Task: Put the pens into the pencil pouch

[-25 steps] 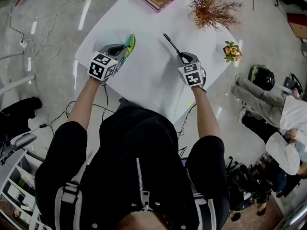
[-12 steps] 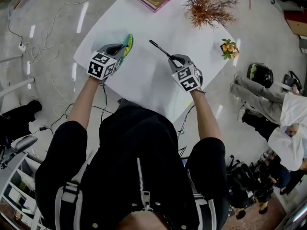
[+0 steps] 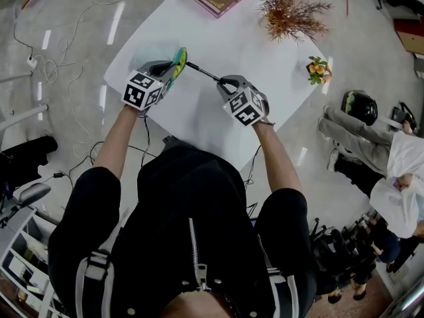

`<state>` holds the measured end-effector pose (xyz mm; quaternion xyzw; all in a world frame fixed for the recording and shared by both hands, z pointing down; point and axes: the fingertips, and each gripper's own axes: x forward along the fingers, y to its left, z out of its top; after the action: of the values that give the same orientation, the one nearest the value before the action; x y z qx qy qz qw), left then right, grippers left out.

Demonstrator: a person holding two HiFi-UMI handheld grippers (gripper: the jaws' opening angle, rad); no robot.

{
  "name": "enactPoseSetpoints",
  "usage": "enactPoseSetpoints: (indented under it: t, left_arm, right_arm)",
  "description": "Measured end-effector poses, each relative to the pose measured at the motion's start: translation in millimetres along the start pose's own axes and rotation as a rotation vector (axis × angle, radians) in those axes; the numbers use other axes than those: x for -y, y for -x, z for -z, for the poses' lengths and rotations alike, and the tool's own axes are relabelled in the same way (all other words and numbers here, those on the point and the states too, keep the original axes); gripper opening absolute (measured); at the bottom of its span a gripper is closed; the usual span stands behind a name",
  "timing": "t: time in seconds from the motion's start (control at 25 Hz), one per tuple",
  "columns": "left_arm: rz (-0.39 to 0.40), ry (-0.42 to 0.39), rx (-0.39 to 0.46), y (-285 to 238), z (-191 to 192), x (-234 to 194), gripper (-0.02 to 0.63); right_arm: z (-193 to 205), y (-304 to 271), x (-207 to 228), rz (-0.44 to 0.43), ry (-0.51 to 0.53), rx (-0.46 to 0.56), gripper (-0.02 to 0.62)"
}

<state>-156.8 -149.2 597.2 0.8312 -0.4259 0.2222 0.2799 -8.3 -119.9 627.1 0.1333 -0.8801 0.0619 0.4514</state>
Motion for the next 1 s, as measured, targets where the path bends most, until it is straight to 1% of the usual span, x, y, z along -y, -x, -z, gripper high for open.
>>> enactPoseSetpoints:
  t: [0.32, 0.52, 0.64, 0.88, 1.0]
  left_arm:
    - [0.02, -0.02, -0.003, 1.3, 0.0, 7.9, 0.043]
    - [0.035, -0.024, -0.009, 2.2, 0.7, 10.9, 0.043]
    - [0.04, -0.023, -0.012, 3.9, 1.9, 11.3, 0.043]
    - [0.05, -0.024, -0.022, 2.8, 5.3, 14.1, 0.043]
    - [0.058, -0.013, -0.013, 3.0, 2.9, 15.4, 0.043]
  right_arm:
    - [-19.9, -18.6, -12.3, -0.039, 0.025, 0.005, 0.069]
    - [-39.1, -28.1, -19.0, -0.058, 0.041, 0.027, 0.069]
    - [-50.5, -28.9, -22.9, -0.062, 0.04, 0.051, 0.069]
    - [-72.1, -23.2, -24.7, -0.073, 0.022, 0.132, 0.069]
    - [-78.8, -24.3, -27.6, -0.077, 0.025, 0.149, 0.069]
